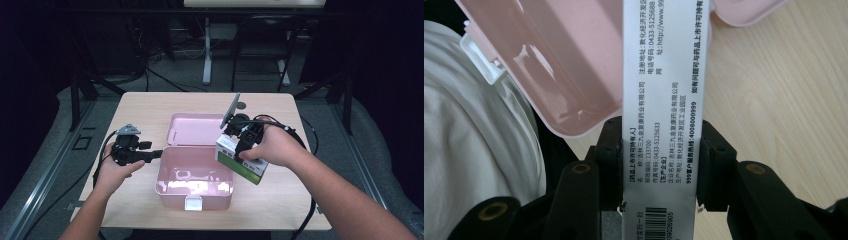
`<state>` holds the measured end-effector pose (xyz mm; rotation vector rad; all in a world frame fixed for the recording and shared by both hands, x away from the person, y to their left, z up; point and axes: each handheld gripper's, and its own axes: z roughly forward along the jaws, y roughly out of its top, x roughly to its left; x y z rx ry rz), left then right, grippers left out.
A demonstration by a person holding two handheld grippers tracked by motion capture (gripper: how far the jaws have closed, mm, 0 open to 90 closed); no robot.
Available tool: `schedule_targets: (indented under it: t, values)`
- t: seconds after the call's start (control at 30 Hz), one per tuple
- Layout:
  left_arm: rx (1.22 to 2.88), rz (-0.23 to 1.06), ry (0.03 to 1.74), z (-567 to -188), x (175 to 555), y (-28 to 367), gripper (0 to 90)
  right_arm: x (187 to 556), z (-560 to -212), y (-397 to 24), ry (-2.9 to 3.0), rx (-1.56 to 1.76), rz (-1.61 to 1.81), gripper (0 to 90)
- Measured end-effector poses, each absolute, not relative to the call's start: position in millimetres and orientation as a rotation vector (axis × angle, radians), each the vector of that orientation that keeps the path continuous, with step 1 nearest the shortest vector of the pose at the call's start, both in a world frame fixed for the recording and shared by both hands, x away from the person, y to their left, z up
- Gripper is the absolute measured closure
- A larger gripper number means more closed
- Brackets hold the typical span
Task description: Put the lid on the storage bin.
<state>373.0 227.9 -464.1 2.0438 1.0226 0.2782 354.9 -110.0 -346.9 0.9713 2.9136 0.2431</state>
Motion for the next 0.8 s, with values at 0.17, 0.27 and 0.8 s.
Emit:
schedule_targets:
  t: [0.17,0.27,0.8]
  values:
    - [2.043,0.296,1.034,-464.4,372.6,227.1,39.0,353.6,-349.8,-95.2,2.938,0.917,0.242,61.6]
    - [2.056,0.274,1.023,-463.9,373.1,227.9,39.0,352.0,-350.7,-84.4,2.953,0.879,0.240,61.6]
    - [2.044,0.298,1.030,-464.4,372.8,227.6,39.3,342.7,-353.3,-41.2,3.004,0.707,0.260,61.6]
